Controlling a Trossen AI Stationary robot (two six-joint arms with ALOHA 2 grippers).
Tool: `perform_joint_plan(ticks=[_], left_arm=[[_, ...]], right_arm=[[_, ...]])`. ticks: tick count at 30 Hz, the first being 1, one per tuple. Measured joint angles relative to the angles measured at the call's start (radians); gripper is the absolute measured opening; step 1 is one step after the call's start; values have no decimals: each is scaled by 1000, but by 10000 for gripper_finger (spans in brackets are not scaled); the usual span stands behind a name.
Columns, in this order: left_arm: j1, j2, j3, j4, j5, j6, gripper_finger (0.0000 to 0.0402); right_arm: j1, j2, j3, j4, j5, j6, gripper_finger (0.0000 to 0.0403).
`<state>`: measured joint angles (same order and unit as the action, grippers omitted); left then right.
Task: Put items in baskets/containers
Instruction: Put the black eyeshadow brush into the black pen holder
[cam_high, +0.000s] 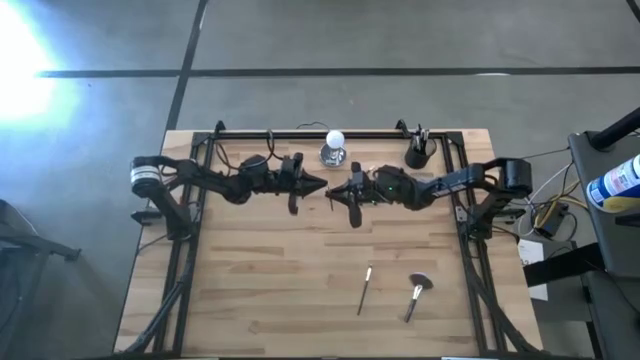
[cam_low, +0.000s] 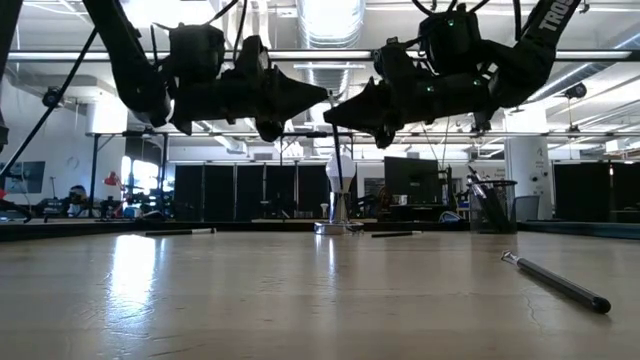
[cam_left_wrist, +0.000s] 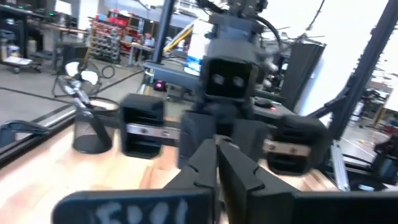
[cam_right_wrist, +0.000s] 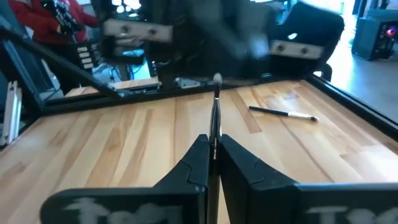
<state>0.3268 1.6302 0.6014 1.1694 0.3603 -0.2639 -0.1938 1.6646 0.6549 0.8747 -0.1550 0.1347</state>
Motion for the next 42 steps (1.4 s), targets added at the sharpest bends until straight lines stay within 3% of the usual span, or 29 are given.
perform_joint_plan(ticks=[8,13,19,24,29,36,42], left_arm=[[1,-9,0,-1,-14,-30,65],[1,-11,-2,-14,12,40,75],[1,-17,-2,-74,15,109,58],[1,-17,-3,-79,5,114,14],[1,-27,1,-78,-24,109,2],[0,-29,0,-81,-61,95,0],[0,-29,0,-86,-67,89,0]], right_arm=[[-1,-1,-78,82,-42,-39,14],[-3,-4,-128,144,-76,-67,14],[-16,-31,-173,192,-91,-88,14],[-20,-88,-215,195,-90,-116,14],[-56,-194,-286,208,-80,-125,13],[-150,-442,-436,204,-50,-112,13],[-236,-650,-498,10,47,-118,13]])
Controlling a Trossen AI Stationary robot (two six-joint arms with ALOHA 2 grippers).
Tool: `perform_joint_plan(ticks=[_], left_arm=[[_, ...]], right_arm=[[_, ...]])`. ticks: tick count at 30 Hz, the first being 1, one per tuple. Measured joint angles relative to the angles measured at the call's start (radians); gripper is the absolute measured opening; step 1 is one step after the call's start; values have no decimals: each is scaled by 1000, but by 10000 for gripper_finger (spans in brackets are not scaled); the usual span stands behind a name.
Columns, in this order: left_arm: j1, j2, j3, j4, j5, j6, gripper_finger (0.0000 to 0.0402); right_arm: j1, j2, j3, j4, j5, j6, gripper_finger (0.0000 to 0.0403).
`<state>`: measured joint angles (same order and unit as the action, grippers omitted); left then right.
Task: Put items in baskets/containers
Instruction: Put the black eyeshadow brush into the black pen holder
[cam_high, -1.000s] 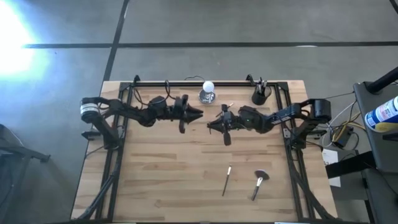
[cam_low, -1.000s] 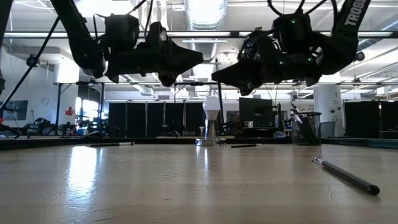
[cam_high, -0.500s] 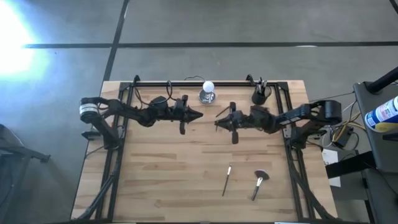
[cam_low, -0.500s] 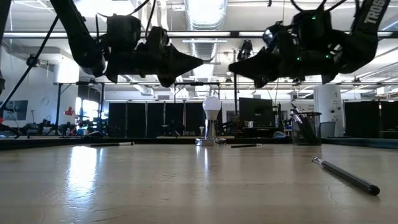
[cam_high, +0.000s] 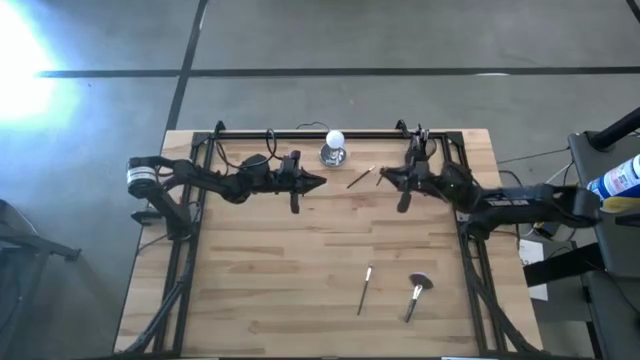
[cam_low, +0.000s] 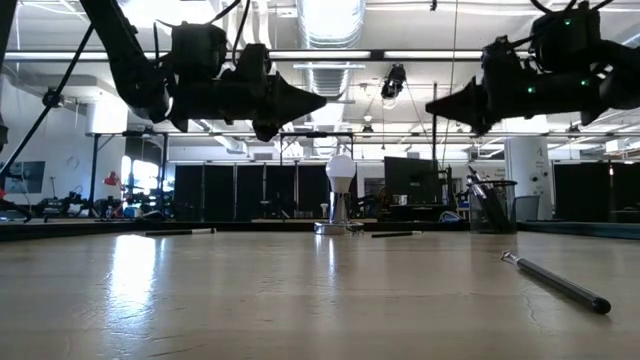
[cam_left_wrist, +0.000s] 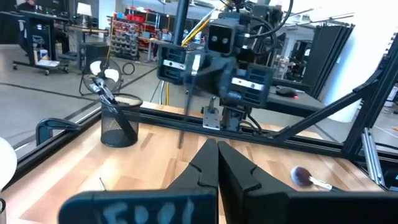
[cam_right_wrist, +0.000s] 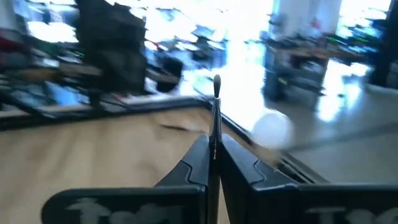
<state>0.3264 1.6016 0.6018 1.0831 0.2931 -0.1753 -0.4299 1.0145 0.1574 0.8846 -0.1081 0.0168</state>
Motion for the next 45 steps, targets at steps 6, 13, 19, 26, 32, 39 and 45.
perform_joint_plan(ticks=[6,13,19,26,32,39,45], left_arm=[[0,0,0,0,-6,0,0],[1,0,0,-1,-8,0,0],[2,0,0,-1,-10,10,0],[3,0,7,1,-15,16,0],[9,0,6,1,-30,27,0],[12,0,5,1,-53,9,0],[12,0,7,1,-89,0,0]], right_arm=[[-37,-131,18,-240,94,-30,13],[-39,-194,17,-305,114,-55,13],[-39,-219,17,-301,118,-77,13],[-46,-238,94,-276,138,-125,13],[-60,-245,168,-383,143,-132,13],[-105,-324,181,-534,261,-133,13],[-166,-487,134,-662,294,-124,13]])
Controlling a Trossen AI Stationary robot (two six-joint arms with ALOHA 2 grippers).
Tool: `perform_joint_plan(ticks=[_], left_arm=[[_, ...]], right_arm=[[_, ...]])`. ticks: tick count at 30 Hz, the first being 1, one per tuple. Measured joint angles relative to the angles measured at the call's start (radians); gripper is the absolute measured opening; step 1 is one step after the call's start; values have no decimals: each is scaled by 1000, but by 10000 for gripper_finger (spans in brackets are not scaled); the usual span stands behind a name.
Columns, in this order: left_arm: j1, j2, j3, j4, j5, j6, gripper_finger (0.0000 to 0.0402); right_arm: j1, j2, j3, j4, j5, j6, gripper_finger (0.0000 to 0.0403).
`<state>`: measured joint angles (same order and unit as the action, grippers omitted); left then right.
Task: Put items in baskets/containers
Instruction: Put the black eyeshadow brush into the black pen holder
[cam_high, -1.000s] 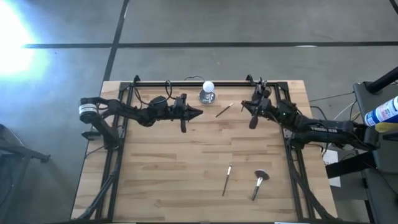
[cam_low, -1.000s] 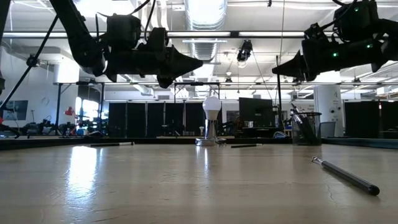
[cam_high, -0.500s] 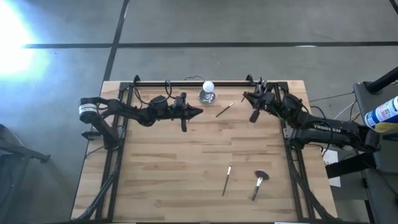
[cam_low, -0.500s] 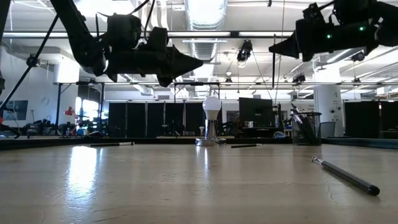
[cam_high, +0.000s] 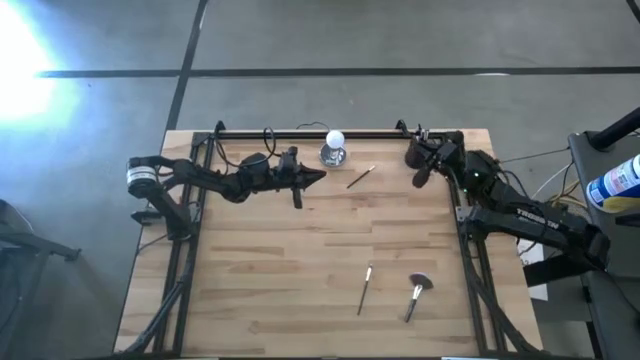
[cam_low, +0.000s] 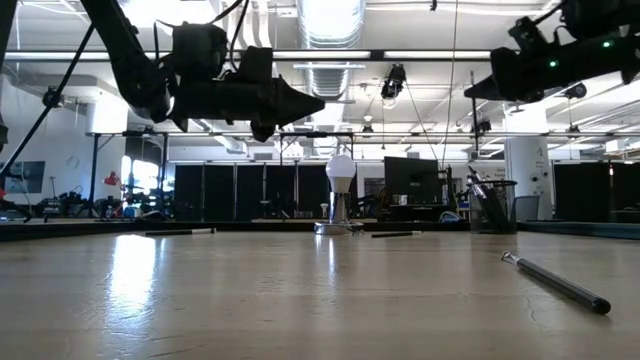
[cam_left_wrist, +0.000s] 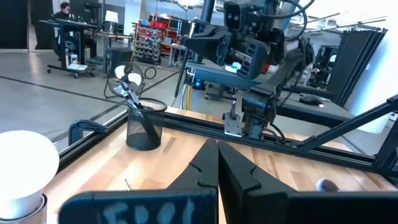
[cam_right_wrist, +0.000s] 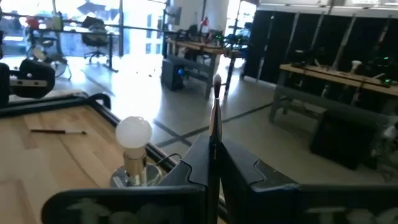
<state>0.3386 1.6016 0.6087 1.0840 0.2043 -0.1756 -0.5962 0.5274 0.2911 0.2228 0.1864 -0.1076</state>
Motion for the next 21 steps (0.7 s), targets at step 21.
perform_joint_plan(ticks=[21], left_arm=[[0,0,-5,-4,-16,-5,0]], right_arm=[[-167,-13,11,-71,260,79,13]])
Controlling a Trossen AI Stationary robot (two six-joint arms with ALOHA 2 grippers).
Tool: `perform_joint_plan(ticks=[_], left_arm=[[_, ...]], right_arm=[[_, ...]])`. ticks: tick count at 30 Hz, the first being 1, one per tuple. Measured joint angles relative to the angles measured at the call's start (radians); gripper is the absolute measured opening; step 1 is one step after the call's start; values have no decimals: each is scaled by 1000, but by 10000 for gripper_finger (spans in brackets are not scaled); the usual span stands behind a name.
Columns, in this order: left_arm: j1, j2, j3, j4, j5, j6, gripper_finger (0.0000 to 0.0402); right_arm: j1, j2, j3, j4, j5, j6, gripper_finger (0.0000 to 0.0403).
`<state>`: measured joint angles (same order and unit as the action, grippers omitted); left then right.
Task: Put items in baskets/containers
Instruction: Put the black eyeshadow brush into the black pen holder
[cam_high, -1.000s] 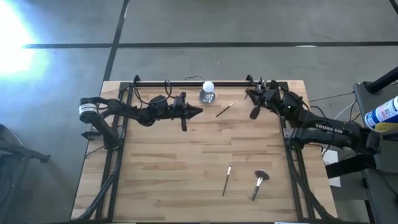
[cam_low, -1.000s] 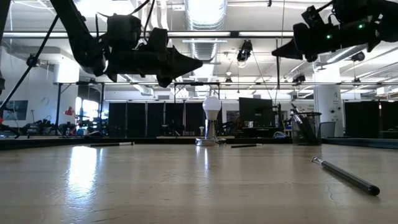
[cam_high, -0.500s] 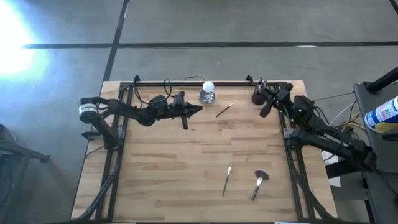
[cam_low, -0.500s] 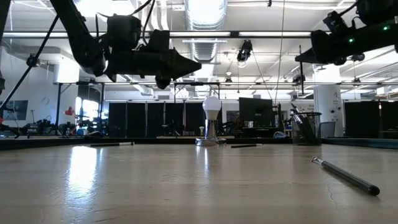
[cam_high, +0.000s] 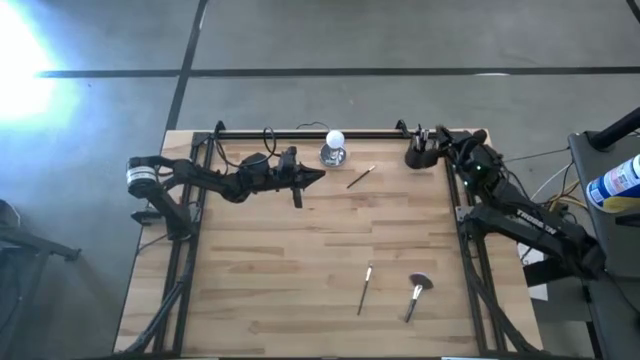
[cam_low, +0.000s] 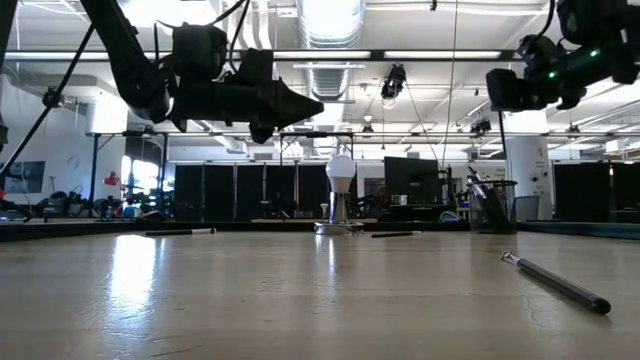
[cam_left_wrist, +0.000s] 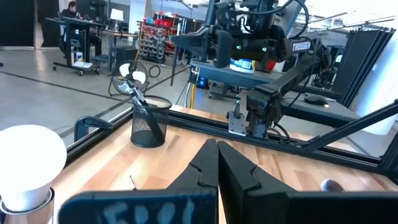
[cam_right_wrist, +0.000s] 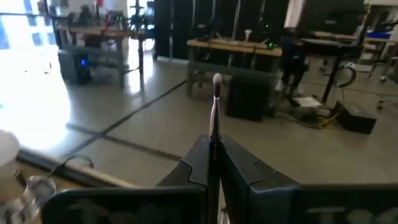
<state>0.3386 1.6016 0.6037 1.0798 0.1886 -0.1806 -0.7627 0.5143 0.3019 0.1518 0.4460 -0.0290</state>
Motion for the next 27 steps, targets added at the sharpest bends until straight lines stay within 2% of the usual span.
perform_joint_plan(ticks=[3,7,13,27], left_arm=[[0,0,0,-3,0,2,0],[0,0,-2,-7,0,2,0],[0,0,-2,-21,0,12,0],[0,0,-2,-30,0,23,0]], right_arm=[[-16,69,-19,105,2,3,13],[-28,173,-30,156,7,43,13],[-11,277,-31,242,100,42,13],[-10,472,-34,236,106,201,15]])
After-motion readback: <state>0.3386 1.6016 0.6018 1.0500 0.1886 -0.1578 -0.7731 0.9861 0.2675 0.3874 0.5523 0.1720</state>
